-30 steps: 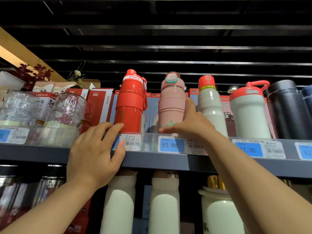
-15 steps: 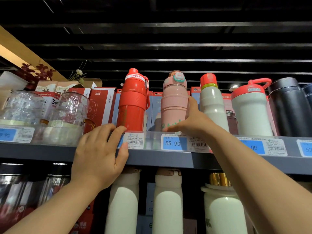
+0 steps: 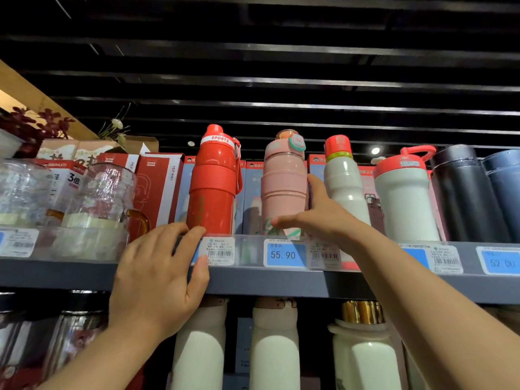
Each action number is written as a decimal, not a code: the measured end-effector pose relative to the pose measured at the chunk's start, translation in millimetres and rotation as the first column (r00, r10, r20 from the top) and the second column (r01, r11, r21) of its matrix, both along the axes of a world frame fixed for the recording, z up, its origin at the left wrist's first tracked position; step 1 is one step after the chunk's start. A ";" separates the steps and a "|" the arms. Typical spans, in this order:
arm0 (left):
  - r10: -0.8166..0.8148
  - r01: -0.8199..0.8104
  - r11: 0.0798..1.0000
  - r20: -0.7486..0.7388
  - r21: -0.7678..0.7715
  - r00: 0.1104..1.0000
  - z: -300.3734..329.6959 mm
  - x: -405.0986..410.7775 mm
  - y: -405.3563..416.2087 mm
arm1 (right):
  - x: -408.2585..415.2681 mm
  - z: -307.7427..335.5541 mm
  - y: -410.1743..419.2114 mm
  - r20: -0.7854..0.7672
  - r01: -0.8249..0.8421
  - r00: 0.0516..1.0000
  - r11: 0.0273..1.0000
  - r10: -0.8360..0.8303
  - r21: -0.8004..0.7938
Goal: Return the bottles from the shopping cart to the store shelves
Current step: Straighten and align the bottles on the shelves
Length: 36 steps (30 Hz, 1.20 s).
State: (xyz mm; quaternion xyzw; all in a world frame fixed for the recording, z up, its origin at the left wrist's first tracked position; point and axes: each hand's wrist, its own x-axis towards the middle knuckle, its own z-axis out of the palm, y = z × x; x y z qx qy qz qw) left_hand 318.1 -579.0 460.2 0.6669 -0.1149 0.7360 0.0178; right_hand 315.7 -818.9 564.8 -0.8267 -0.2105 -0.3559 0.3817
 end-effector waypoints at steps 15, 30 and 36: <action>-0.126 0.135 0.990 -0.216 0.030 0.968 -5.6 -20.6 -49.6 | -11.7 -1.4 -59.2 0.069 0.545 0.838 0.829 -0.541 -0.127; -0.032 0.038 0.993 -0.054 0.114 0.998 2.0 -3.2 -130.8 | 3.1 19.5 -101.2 0.041 0.253 0.967 0.948 -0.250 -0.194; -0.043 0.041 0.994 0.016 0.101 0.999 0.2 1.0 -130.3 | -10.4 15.6 -113.0 0.029 0.086 0.996 0.994 -0.085 -0.063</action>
